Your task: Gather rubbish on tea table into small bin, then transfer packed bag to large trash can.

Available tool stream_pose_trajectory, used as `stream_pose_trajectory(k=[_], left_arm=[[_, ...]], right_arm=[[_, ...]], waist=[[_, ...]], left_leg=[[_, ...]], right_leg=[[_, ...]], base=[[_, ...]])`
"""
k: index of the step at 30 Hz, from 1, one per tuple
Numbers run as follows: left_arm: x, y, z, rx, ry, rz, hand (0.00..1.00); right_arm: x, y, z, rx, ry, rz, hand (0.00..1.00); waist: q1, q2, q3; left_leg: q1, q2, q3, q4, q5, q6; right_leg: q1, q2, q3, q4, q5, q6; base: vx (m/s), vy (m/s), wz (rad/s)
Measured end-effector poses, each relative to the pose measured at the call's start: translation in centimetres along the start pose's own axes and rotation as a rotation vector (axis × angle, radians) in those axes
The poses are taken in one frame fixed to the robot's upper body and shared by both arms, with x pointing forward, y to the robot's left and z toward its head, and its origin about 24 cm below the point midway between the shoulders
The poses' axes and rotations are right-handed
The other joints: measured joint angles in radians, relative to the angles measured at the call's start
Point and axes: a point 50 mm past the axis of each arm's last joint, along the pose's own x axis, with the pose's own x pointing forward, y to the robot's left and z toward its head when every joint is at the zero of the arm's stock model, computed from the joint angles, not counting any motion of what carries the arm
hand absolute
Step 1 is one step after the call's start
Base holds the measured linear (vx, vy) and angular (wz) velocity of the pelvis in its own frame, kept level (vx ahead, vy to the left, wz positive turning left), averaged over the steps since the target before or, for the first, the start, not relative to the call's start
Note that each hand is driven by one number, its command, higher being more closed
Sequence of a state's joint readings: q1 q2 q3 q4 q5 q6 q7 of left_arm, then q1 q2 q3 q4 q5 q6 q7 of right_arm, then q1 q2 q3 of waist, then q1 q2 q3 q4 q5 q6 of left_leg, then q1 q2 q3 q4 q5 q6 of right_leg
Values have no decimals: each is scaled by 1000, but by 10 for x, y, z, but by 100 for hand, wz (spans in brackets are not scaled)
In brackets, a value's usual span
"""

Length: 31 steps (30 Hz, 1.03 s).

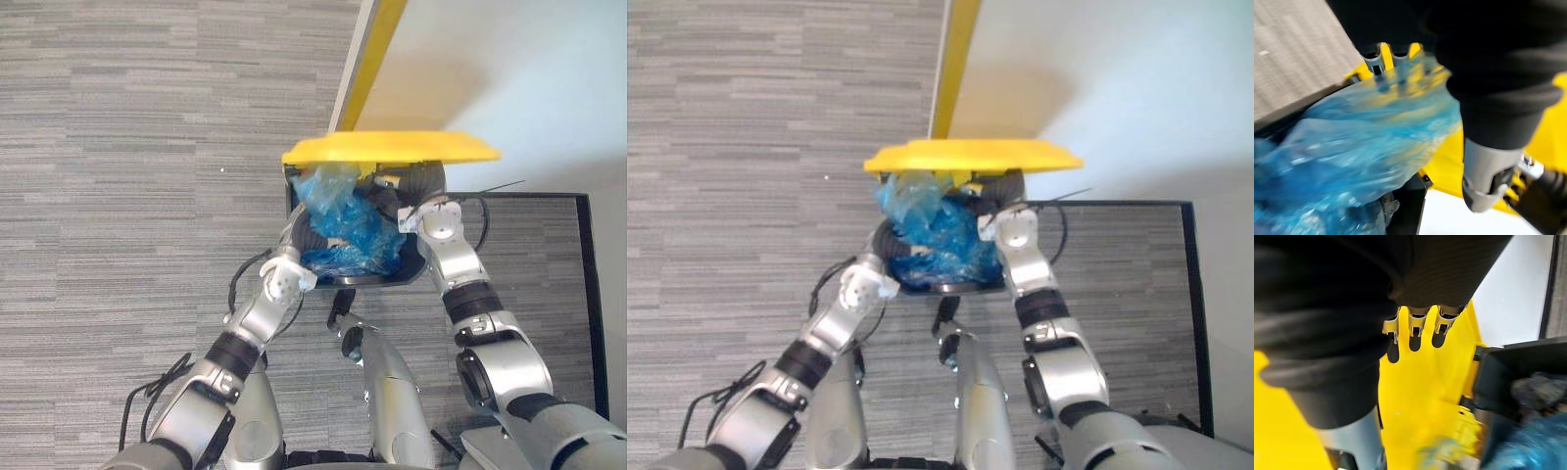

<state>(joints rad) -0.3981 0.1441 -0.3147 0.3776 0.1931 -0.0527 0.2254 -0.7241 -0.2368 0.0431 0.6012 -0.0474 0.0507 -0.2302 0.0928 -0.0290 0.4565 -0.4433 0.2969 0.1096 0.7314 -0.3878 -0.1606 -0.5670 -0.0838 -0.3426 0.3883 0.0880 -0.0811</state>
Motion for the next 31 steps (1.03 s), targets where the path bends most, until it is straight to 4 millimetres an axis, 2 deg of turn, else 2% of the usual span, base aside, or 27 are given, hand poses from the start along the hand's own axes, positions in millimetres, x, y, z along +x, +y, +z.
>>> stream_pose_trajectory(k=[3,6,9,11,12,13,14,15,16,17,18,19,20,21,22,23,25,26,28,29,31], left_arm=[[-25,13,-38,-115,149,70,0],[-65,23,-91,-154,372,144,0],[-111,21,-142,-161,638,158,0],[-135,15,-162,-143,767,136,0],[-149,10,-172,-134,835,116,0],[-152,10,-174,-146,851,125,0],[-156,10,-177,-153,875,128,0],[-164,8,-182,-156,912,118,0],[-167,7,-183,-154,930,117,0],[-172,6,-185,-158,951,120,0],[-174,6,-186,-162,963,125,0],[-178,7,-189,-160,986,129,0],[-184,-3,-189,-192,1011,127,0],[-189,-12,-188,-225,1025,127,0],[-188,-11,-188,-233,1024,138,0],[-190,-11,-189,-233,1029,139,0],[-196,-25,-189,-292,1072,141,0],[-196,-30,-189,-305,1080,133,0],[-200,-36,-189,-327,1107,125,0],[-206,-39,-191,-336,1131,124,0],[-210,-37,-193,-335,1147,128,0]], right_arm=[[-12,-1,-28,-45,80,15,0],[-27,-1,-54,-61,160,26,0],[-46,10,-79,-65,234,55,0],[-63,18,-97,-49,296,80,0],[-77,25,-110,-35,341,100,0],[-86,29,-118,-29,367,110,0],[-102,37,-130,-23,415,134,0],[-123,49,-144,-4,480,169,0],[-134,53,-150,9,514,179,0],[-153,58,-162,25,575,193,0],[-166,60,-170,34,618,198,0],[-189,61,-184,37,689,206,0],[-202,60,-195,33,749,211,0],[-212,52,-204,31,795,190,0],[-241,49,-219,53,902,161,0],[-254,49,-226,60,956,155,0],[-277,31,-244,46,1078,104,0],[-282,26,-249,39,1114,94,0],[-286,20,-254,49,1159,62,0],[-288,18,-255,52,1170,49,0],[-291,12,-257,56,1188,23,0]], waist=[[12,3,-6],[32,6,-34],[31,8,-36],[26,6,-62],[23,1,-81],[19,-3,-87],[17,-8,-92],[10,-14,-112],[-4,-22,-119],[-20,-45,-134],[-31,-57,-148],[-42,-74,-176],[-33,-45,-203],[-32,-33,-227],[-51,-67,-246],[-53,-81,-256],[-53,-43,-331],[-54,-39,-345],[-56,-29,-345],[-58,-22,-347],[-61,-10,-347]], left_leg=[[46,-6,1,-20,4,3],[84,-10,18,-28,0,11],[170,-11,37,-35,-8,22],[188,-13,41,-34,-12,18],[190,-16,46,-31,-12,17],[193,-18,48,-32,-12,17],[211,-17,52,-60,1,16],[234,2,81,-132,45,16],[245,0,87,-158,64,10],[273,-13,93,-197,85,2],[279,-17,93,-203,89,-1],[274,-30,91,-210,88,-9],[273,-12,78,-246,101,14],[281,8,94,-301,126,29],[324,-37,120,-356,155,-7],[337,-47,120,-369,160,-11],[343,-37,113,-473,209,20],[350,-45,114,-515,234,23],[403,-60,128,-608,289,19],[431,-69,135,-643,301,32],[456,-80,138,-659,302,33]], right_leg=[[36,-6,-2,6,-11,3],[54,-9,11,14,-24,16],[120,-9,27,25,-37,27],[135,-10,37,25,-38,33],[134,-10,45,21,-33,42],[136,-12,48,10,-30,56],[156,-5,48,-31,-40,114],[133,-16,54,70,-79,118],[120,-27,71,173,-110,85],[124,-43,112,322,-164,80],[154,-42,144,346,-225,101],[213,-15,151,213,-295,111],[242,27,144,108,-256,102],[237,30,120,105,-278,116],[274,-19,164,203,-319,103],[306,-21,189,144,-368,116],[327,27,185,4,-291,110],[328,31,187,-28,-272,111],[355,37,193,-82,-235,102],[378,40,198,-111,-223,104],[416,37,200,-150,-204,115]], base=[[-21,-15,7],[-36,-8,-8],[-44,19,-9],[-76,26,-5],[-87,32,-8],[-103,42,-17],[-111,9,-27],[-106,-23,-21],[-51,-73,-7],[14,-105,11],[19,-94,8],[3,-108,-25],[-16,-36,-57],[-3,-37,-60],[7,0,-29],[28,-59,-7],[80,-27,-18],[88,21,-10],[93,28,-3],[104,55,-5],[39,52,-3]])
